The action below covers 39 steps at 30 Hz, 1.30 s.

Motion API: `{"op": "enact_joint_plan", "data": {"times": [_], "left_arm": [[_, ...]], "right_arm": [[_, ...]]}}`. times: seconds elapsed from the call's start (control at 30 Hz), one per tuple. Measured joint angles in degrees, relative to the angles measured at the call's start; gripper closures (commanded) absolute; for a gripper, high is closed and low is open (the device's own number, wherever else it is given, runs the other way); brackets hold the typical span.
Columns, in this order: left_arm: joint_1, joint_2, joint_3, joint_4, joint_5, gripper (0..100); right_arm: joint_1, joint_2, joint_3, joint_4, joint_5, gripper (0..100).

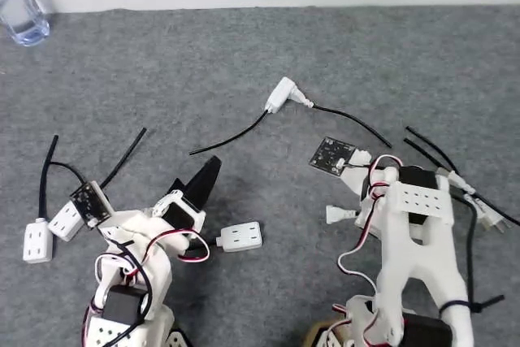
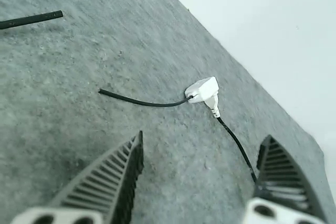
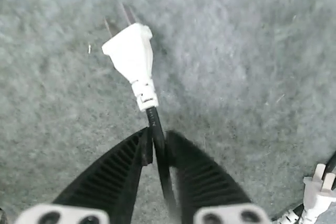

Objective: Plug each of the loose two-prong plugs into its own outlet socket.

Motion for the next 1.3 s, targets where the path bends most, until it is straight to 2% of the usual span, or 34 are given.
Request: {"op": "enact_joint_plan", "data": {"times": [0.07, 0.17, 0.27, 0.4, 0.5, 0.67, 0.97, 1.03, 1.17, 1.3], "left_arm": [[0.0, 0.0, 0.0, 0.0, 0.1, 67], [0.0, 0.0, 0.0, 0.0, 0.1, 67], [0.0, 0.0, 0.0, 0.0, 0.1, 67], [0.0, 0.0, 0.0, 0.0, 0.1, 67], [0.0, 0.0, 0.0, 0.0, 0.1, 67], [0.0, 0.0, 0.0, 0.0, 0.1, 67], [0.0, 0.0, 0.0, 0.0, 0.1, 67], [0.0, 0.0, 0.0, 0.0, 0.1, 67], [0.0, 0.0, 0.0, 0.0, 0.1, 67], [0.0, 0.0, 0.0, 0.0, 0.1, 67]], "right_arm": [[-0.1, 0.0, 0.0, 0.0, 0.6, 65.2], [-1.3, 0.0, 0.0, 0.0, 5.0, 70.0], [-5.3, 0.0, 0.0, 0.0, 8.9, 73.4], [-12.5, 0.0, 0.0, 0.0, 9.8, 72.7], [-15.2, 0.0, 0.0, -1.2, 9.8, 72.8], [-15.1, 1.1, -0.1, -3.2, 11.7, 72.9], [-11.6, 15.3, -7.2, -3.2, 13.1, 73.6], [-11.8, 17.9, -9.1, -3.2, 13.1, 79.1], [-11.8, 22.2, -12.4, -3.3, 15.5, 98.1], [-12.8, 24.2, -13.1, -3.6, 17.8, 99.3]]}}
